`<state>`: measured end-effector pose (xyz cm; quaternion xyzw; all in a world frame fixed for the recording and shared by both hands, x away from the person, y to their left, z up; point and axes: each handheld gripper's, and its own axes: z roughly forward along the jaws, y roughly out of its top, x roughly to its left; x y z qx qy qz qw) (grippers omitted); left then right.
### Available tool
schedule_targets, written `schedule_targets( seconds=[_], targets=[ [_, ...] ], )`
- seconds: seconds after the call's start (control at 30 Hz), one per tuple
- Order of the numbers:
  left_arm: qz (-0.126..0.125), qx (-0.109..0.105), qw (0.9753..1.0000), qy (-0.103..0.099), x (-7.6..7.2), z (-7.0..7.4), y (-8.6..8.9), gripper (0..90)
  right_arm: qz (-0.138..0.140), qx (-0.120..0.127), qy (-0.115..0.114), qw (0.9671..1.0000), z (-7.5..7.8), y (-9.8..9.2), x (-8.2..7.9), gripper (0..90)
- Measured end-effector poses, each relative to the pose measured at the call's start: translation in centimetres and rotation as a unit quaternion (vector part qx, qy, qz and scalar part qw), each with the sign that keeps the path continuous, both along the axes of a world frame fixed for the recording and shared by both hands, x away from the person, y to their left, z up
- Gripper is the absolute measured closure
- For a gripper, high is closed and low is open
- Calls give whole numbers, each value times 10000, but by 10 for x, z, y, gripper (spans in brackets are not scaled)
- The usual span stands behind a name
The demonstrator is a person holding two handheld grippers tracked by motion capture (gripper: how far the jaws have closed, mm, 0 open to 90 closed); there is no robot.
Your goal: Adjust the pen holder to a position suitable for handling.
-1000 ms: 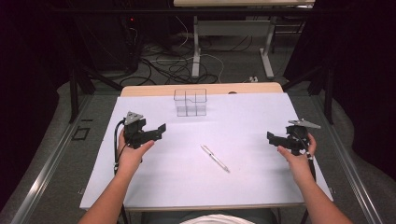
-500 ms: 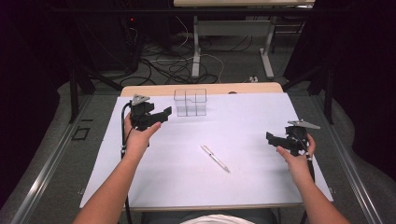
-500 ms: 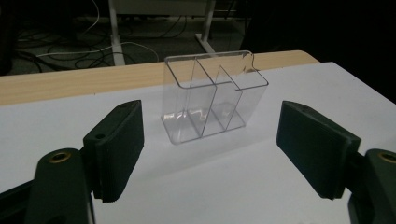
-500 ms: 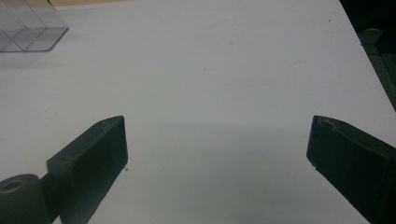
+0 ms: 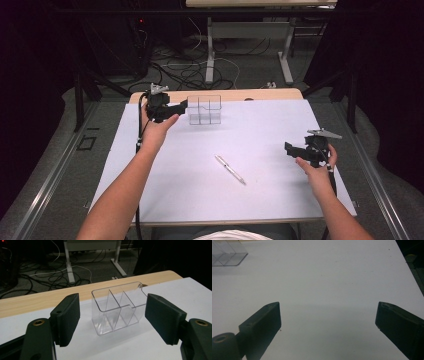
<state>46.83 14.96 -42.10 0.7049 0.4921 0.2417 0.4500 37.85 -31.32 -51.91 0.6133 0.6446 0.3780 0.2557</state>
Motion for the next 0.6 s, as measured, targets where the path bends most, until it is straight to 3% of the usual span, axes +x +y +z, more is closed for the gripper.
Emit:
schedule_targets(
  seconds=[0.13,0.27,0.6],
  targets=[
    [34,-113,9999,16,8,6,-2,288,23,-15,-6,10000,0,0,0,68],
    [108,-41,9999,34,15,8,-6,294,28,8,18,10000,-1,0,0,70],
    [273,99,9991,303,38,9,-16,369,49,1,15,10000,-1,0,0,72]
  ],
)
